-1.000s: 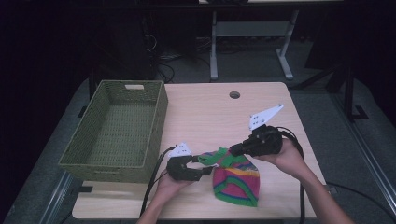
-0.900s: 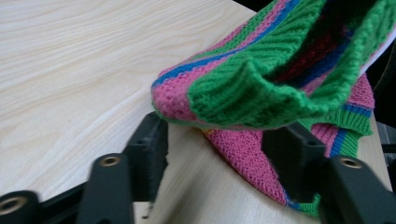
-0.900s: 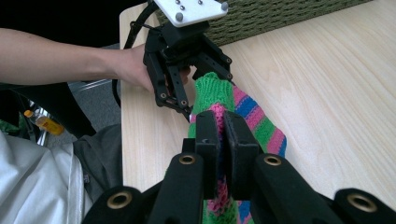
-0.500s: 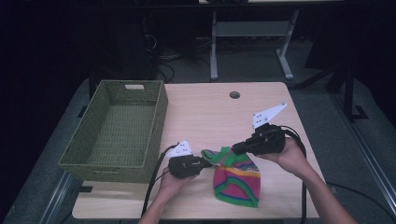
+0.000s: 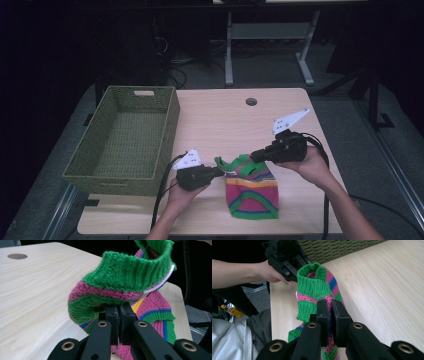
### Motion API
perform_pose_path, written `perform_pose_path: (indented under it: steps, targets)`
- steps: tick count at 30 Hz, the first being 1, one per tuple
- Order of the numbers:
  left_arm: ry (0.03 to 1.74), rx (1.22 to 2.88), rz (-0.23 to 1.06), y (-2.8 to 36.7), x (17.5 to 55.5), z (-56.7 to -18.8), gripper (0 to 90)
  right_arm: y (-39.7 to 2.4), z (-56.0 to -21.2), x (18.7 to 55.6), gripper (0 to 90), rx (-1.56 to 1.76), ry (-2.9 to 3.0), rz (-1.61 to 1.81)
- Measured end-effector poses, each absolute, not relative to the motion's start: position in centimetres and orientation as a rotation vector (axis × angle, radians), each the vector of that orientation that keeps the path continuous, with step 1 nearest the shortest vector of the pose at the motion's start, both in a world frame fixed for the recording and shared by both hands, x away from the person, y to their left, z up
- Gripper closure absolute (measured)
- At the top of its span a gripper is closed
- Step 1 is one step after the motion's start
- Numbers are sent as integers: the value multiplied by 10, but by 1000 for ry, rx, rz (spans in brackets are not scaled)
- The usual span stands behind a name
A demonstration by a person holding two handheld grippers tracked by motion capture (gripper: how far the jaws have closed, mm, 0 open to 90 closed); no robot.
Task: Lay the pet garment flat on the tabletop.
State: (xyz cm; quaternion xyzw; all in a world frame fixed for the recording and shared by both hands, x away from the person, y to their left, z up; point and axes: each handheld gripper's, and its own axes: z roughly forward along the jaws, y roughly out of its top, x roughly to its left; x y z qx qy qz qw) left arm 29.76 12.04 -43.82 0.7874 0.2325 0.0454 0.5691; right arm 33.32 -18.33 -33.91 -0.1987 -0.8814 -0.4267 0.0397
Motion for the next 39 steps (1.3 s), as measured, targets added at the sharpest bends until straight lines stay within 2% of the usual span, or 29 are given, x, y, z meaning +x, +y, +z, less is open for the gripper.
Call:
perform_pose_path:
  steps: [20, 31, 39]
  targets:
    - [571, 1864, 158, 118, 302, -413, 882, -194, -341, 344, 847, -674, -2713, -1321]
    - [596, 1910, 182, 103, 323, -401, 882, -211, -344, 354, 847, -738, -2699, -1338]
    - [667, 1953, 213, 95, 349, -407, 881, -212, -354, 378, 846, -817, -2701, -1281]
